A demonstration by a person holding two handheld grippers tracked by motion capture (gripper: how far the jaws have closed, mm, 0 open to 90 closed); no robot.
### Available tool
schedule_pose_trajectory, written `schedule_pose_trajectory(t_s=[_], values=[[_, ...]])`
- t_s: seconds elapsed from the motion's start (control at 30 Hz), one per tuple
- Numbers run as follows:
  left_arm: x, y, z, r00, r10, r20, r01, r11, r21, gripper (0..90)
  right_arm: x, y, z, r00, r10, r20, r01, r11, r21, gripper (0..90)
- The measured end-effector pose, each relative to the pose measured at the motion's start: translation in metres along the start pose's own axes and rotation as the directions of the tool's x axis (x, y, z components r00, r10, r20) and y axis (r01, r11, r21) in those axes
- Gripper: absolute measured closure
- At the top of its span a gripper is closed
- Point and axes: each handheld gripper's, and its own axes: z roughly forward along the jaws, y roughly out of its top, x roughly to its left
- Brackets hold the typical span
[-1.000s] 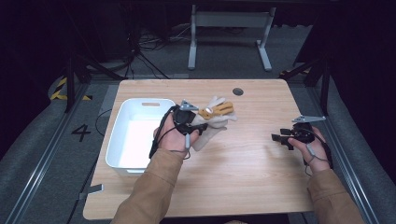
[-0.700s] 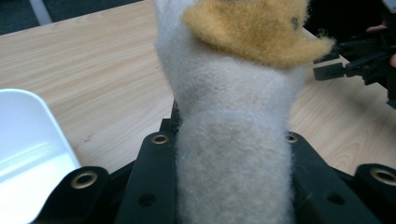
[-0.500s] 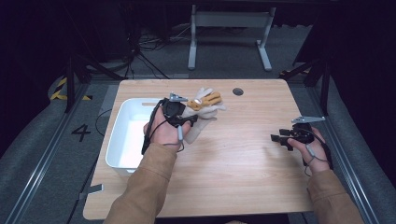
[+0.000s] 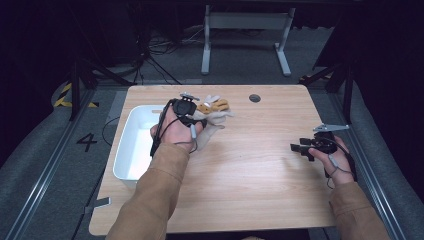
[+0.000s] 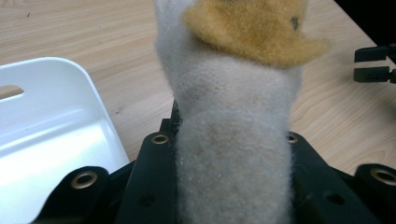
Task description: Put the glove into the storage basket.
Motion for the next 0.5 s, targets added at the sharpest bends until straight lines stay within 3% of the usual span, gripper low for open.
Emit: schedule_pose_trajectory(t_s=[0.3, 0.5], values=[[0.003, 0.011, -0.008, 0.9995, -0.015, -0.026, 0.016, 0.9991, 0.039, 72.6, 0.0, 0.0, 0.0, 0.9999, -0.008, 0.008, 0.008, 1.0, 0.006, 42.1], [0.012, 0.017, -0.016, 0.997, -0.049, -0.061, 0.054, 0.9949, 0.085, 72.7, 0.001, 0.001, 0.001, 0.9999, -0.007, 0.008, 0.007, 1.0, 0.012, 42.1]])
